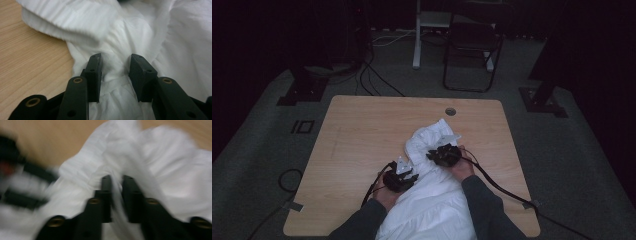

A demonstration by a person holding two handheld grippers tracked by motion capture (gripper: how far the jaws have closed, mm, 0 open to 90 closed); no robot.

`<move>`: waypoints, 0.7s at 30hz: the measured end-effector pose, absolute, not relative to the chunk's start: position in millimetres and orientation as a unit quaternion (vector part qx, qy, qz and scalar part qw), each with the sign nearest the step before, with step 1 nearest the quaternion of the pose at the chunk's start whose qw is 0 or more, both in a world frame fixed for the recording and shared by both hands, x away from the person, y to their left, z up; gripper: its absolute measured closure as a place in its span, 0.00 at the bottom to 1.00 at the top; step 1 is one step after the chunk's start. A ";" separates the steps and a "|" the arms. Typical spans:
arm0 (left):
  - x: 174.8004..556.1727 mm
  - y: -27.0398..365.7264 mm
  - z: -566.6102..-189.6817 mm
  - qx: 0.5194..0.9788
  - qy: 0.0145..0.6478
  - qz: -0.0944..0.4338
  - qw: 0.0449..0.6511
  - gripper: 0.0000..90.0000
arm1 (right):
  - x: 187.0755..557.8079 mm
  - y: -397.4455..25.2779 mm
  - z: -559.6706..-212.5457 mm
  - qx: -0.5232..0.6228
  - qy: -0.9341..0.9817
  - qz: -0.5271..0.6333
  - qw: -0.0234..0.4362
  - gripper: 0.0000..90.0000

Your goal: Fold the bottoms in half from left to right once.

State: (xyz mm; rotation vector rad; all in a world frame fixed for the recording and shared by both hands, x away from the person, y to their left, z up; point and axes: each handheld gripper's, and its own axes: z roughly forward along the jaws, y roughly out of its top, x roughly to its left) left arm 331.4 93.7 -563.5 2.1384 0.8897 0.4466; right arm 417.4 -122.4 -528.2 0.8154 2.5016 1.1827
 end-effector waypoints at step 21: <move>324.2 102.4 -554.0 0.827 0.374 0.146 0.393 0.57 | 478.2 -194.1 -509.2 0.500 0.730 0.435 0.169 0.64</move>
